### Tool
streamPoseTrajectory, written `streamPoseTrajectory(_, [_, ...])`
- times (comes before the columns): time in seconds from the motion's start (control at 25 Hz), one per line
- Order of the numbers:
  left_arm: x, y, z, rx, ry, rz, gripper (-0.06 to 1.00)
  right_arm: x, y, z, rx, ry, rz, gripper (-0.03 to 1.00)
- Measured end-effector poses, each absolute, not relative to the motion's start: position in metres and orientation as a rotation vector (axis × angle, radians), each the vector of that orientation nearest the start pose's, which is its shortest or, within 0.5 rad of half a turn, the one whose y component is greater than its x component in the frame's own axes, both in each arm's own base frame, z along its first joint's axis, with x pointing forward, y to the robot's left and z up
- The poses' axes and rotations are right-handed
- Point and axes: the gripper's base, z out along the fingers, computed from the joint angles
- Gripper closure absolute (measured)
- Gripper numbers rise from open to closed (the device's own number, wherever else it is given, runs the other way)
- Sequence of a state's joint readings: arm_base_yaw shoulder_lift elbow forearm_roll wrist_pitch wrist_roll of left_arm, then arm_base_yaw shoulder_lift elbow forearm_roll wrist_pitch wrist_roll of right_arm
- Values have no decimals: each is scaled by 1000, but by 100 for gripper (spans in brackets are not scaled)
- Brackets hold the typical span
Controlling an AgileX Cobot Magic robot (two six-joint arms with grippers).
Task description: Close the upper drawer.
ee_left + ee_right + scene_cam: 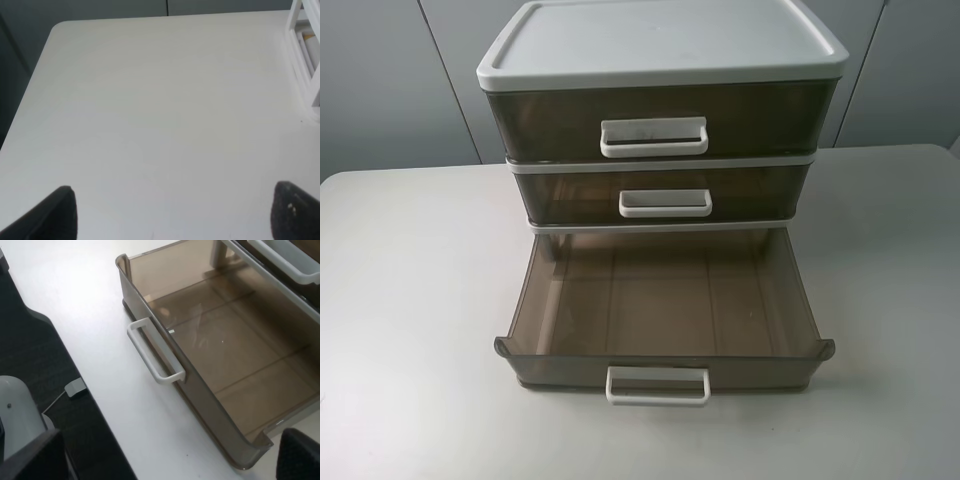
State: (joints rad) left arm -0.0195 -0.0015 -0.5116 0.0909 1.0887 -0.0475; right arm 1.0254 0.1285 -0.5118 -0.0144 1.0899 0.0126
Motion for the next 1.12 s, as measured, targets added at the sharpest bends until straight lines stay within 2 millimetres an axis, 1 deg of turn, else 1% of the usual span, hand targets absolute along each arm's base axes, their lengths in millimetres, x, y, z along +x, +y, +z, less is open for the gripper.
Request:
streamPoseTrajectory(0.12, [-8,7,278,-35,2056,67,20,9,11,278,-1001,2014,507,34])
streamPoseTrajectory(0.16, [-8,7,278,-35,2056,67,20,10,11,278,-947,2039,477,34])
streamPoseTrajectory(0.28, [-8,7,278,-35,2056,67,20,12,9,278,-740,2107,373,34])
streamPoseTrajectory(0.48, [-8,7,278,-35,2056,67,20,14,3,278,-328,2183,169,34])
streamPoseTrajectory(0.56, [-8,7,278,-35,2056,67,20,10,1,278,-190,2166,102,34])
streamPoseTrajectory(0.64, [-8,7,278,-35,2056,67,20,1,-1,278,-80,2117,44,34])
streamPoseTrajectory(0.76, [-8,8,278,-35,2056,70,20,-7,-3,278,-15,2066,-4,34])
streamPoseTrajectory(1.12, [-8,8,278,-35,2056,70,20,-7,-3,278,-7,2061,-16,34])
